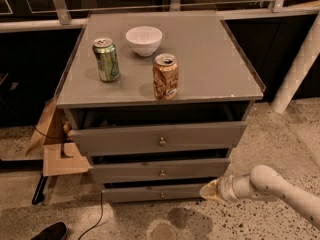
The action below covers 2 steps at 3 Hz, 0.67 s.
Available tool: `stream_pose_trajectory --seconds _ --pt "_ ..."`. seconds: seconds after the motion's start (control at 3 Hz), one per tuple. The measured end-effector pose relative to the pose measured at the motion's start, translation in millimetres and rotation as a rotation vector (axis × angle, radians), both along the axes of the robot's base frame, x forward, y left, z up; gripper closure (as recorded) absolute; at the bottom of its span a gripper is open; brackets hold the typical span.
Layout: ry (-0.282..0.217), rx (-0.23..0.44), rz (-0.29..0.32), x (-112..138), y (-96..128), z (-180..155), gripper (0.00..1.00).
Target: Close middle drawer
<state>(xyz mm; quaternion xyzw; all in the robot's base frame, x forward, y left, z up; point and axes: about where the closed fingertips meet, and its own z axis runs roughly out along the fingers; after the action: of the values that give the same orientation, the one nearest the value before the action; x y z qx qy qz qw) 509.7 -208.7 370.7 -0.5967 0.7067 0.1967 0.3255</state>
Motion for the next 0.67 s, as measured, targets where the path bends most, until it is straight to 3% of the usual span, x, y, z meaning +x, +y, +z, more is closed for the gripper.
stream_pose_trajectory --seconds 0.33,0.67 --pt "0.000 0.000 0.000 0.0 0.0 0.0 0.36" --pt "-0.001 -0.004 0.000 -0.8 -0.5 0.6 0.05"
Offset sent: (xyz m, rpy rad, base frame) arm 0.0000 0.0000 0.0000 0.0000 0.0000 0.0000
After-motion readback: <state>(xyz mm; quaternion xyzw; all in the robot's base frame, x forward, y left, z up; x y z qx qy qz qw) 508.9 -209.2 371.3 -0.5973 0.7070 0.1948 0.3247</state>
